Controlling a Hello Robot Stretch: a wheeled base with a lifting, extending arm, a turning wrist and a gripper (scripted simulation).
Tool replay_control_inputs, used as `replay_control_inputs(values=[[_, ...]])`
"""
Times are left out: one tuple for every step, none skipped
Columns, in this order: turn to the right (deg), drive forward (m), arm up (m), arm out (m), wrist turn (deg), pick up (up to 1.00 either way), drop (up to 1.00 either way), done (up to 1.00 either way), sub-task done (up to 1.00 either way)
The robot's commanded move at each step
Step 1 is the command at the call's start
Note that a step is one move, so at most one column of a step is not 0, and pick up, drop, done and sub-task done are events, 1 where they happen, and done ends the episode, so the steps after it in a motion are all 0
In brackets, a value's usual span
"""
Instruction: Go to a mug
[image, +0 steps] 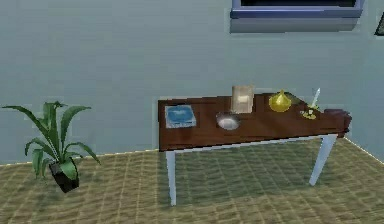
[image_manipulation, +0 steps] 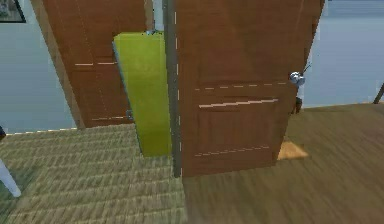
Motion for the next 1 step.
replay_control_inputs(values=[[-45.0,0.00,0.00,0.00,0.0,0.00,0.00,0.00,0.00]])
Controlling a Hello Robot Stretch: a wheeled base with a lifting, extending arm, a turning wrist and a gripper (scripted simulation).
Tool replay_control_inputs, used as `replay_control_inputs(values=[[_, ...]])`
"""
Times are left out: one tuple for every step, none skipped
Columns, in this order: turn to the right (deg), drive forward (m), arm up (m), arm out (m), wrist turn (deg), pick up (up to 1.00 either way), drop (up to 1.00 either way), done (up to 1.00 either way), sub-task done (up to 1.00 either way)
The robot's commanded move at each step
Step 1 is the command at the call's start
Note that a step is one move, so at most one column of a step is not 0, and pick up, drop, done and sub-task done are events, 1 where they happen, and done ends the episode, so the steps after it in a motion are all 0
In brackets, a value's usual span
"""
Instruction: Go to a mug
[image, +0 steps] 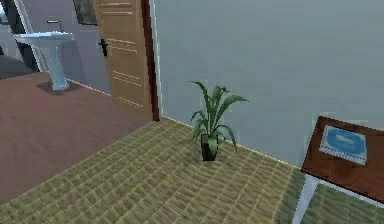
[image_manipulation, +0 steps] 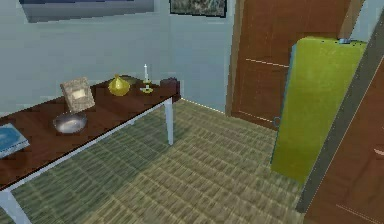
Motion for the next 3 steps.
replay_control_inputs(values=[[-3.0,0.00,0.00,0.00,0.0,0.00,0.00,0.00,0.00],[45.0,0.00,0.00,0.00,0.0,0.00,0.00,0.00,0.00],[45.0,0.00,0.00,0.00,0.0,0.00,0.00,0.00,0.00]])
